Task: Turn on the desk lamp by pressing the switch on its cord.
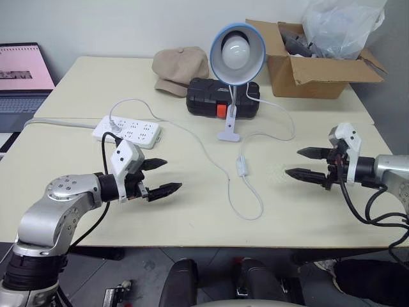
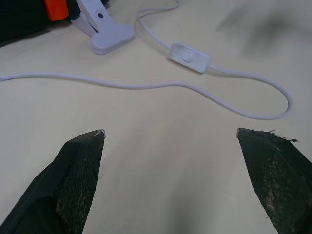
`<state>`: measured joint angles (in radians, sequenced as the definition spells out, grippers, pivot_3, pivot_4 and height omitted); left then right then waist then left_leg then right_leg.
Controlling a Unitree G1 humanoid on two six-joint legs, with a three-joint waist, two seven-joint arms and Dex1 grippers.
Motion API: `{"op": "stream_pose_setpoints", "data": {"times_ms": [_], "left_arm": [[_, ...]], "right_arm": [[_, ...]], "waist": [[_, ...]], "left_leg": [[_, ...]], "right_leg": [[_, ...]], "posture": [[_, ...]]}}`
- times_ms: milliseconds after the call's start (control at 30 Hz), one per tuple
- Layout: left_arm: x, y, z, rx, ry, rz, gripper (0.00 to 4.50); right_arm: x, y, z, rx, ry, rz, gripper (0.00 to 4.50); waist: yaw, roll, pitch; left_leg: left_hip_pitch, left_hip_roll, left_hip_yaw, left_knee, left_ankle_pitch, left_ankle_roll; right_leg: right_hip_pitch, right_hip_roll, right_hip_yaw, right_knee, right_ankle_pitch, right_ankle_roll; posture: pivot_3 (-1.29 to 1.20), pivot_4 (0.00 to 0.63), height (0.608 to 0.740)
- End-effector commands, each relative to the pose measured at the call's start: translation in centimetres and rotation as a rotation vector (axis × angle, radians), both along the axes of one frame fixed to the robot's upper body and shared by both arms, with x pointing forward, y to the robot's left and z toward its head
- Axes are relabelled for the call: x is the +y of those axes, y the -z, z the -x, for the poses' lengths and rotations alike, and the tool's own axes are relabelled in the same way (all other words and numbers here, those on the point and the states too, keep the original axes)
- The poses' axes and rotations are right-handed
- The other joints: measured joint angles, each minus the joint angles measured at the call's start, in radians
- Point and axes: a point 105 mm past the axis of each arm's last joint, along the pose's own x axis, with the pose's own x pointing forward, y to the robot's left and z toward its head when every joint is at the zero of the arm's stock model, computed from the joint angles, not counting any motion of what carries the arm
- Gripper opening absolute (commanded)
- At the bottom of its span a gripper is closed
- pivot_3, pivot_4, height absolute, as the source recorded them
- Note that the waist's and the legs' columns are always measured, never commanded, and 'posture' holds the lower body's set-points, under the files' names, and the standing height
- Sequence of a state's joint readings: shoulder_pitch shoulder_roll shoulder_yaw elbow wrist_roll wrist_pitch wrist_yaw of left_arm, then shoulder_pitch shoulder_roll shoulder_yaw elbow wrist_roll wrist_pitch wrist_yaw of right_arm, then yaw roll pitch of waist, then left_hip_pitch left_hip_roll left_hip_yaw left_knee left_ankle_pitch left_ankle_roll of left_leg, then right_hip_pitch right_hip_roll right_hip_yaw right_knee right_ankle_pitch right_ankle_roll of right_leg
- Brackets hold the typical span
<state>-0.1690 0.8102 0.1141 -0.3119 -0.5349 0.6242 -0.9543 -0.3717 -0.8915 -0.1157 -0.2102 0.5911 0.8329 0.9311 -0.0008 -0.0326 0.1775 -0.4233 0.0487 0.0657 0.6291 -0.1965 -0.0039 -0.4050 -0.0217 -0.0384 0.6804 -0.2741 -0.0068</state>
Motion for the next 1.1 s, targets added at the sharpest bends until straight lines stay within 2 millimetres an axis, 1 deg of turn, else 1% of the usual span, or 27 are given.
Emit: {"op": "stream_pose_setpoints", "data": {"times_ms": [33, 200, 300, 467, 533, 633, 700, 767, 967, 1100], "left_arm": [[-0.7, -0.9, 0.4, -0.056, 0.061, -0.017, 4.5], [-1.4, -1.2, 0.6, -0.076, 0.105, -0.012, 4.5], [-2.0, -1.5, 0.7, -0.081, 0.14, 0.007, 4.5], [-2.7, -1.7, 0.6, -0.104, 0.181, 0.007, 4.5], [-3.0, -1.6, 0.8, -0.097, 0.198, 0.017, 4.5], [-3.4, -1.4, 1.1, -0.084, 0.231, 0.02, 4.5], [-3.8, -1.1, 1.7, -0.069, 0.271, 0.011, 4.5], [-4.0, -0.9, 1.9, -0.071, 0.288, 0.001, 4.5], [-4.5, -0.8, 2.0, -0.084, 0.29, -0.001, 4.5], [-4.5, -0.9, 1.9, -0.094, 0.278, -0.003, 4.5]], "right_arm": [[0.5, -1.5, -0.2, -0.029, 0.01, -0.035, 4.49], [1.4, -1.3, -0.4, 0.046, 0.027, -0.052, 4.49], [2.1, -1.2, -1.1, 0.14, 0.066, -0.1, 4.49], [3.1, -0.3, -2.7, 0.296, 0.153, -0.099, 4.49], [4.0, 0.1, -3.7, 0.361, 0.181, -0.12, 4.49], [5.3, 0.4, -4.4, 0.421, 0.189, -0.141, 4.49], [7.0, 0.6, -5.4, 0.463, 0.188, -0.164, 4.49], [8.1, 0.8, -5.9, 0.492, 0.183, -0.176, 4.49], [10.0, 1.8, -7.2, 0.558, 0.181, -0.184, 4.49], [10.1, 2.7, -8.2, 0.558, 0.215, -0.141, 4.49]], "waist": [[0.001, 0.0, 0.0], [0.001, 0.0, 0.0], [-0.002, 0.0, 0.0], [-0.002, 0.0, 0.0], [-0.003, 0.0, 0.0], [-0.002, 0.0, 0.0], [-0.002, 0.0, 0.0], [-0.005, 0.0, 0.0], [-0.002, 0.0, 0.0], [-0.002, 0.0, 0.0]], "left_leg": [[0.0, 0.0, 0.0, 0.0, 0.0, 0.0], [0.0, 0.0, 0.0, 0.0, 0.0, 0.0], [0.0, 0.0, 0.0, 0.0, 0.0, 0.0], [0.0, 0.0, 0.0, 0.0, 0.0, 0.0], [-0.001, 0.0, 0.0, 0.0, 0.0, 0.0], [-0.002, 0.0, 0.0, 0.0, 0.0, 0.0], [-0.003, 0.0, 0.0, 0.0, 0.0, 0.0], [-0.003, 0.0, 0.001, 0.0, 0.0, 0.0], [-0.003, 0.0, 0.0, 0.0, 0.0, 0.0], [-0.003, 0.0, 0.0, 0.0, 0.0, 0.0]], "right_leg": [[0.0, 0.0, 0.0, 0.0, 0.0, 0.0], [0.0, 0.0, 0.0, 0.0, 0.0, 0.0], [0.0, 0.0, 0.0, 0.0, 0.0, 0.0], [-0.001, 0.0, 0.0, 0.0, 0.0, 0.0], [-0.001, 0.0, 0.0, 0.0, 0.0, 0.0], [-0.001, 0.0, 0.0, 0.0, 0.0, 0.0], [-0.002, 0.0, 0.0, 0.0, 0.0, 0.0], [-0.002, 0.0, 0.0, 0.0, 0.0, 0.0], [-0.002, 0.001, 0.0, 0.0, 0.0, 0.0], [-0.002, 0.001, 0.0, 0.0, 0.0, 0.0]], "posture": [[0.0, 0.15, 0.74], [0.0, 0.15, 0.74], [0.0, 0.15, 0.74], [0.0, 0.15, 0.74], [0.0, 0.15, 0.74], [0.0, 0.15, 0.74], [0.0, 0.15, 0.74], [0.0, 0.15, 0.74], [0.0, 0.15, 0.74], [0.0, 0.15, 0.74]]}}
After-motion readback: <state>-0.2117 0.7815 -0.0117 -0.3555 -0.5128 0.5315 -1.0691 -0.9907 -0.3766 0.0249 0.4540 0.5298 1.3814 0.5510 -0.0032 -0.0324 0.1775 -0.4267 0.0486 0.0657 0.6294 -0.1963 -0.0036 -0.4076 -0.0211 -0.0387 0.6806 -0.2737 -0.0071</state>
